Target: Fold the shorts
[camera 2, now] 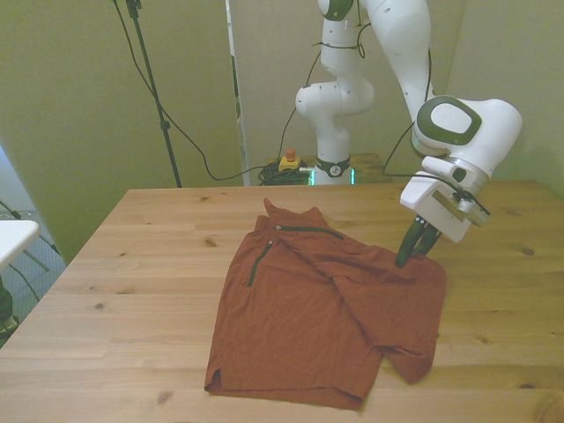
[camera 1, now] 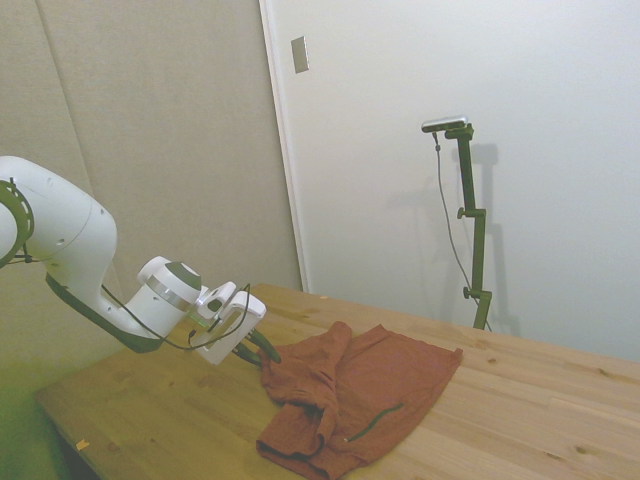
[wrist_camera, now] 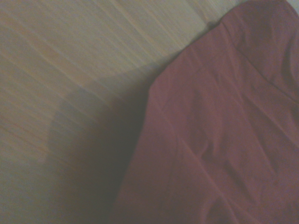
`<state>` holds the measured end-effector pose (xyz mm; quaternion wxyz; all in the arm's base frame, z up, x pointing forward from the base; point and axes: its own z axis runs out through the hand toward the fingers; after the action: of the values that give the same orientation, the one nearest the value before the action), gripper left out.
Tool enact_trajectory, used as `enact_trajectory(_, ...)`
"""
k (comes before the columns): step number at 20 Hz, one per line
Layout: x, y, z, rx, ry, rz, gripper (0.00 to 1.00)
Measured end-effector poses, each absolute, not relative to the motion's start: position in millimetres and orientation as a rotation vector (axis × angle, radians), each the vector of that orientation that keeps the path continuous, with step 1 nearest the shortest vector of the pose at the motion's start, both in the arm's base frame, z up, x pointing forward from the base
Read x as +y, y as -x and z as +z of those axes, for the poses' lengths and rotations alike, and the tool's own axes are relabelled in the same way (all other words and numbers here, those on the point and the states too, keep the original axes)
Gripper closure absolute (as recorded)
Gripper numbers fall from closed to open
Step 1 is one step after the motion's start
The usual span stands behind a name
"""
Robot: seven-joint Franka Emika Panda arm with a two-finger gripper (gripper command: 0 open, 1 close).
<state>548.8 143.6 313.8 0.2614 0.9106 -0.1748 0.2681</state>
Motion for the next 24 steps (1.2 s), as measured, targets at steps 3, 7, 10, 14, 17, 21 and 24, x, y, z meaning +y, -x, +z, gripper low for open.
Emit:
enact_trajectory(3,144,-549,311,-0.470,-2.465,0.721,1.00)
enact_trajectory(7,143,-550,314,-0.476,-2.464,0.726,1.00)
enact_trajectory(10,139,-552,320,-0.492,-2.458,0.740,1.00)
enact_trajectory(14,126,-559,342,-0.558,-2.439,0.786,1.00)
enact_trajectory(17,102,-567,368,-0.636,-2.416,0.827,1.00)
enact_trajectory(21,58,-572,399,-0.743,-2.392,0.865,1.00)
enact_trajectory(24,25,-575,410,-0.826,-2.400,0.861,1.00)
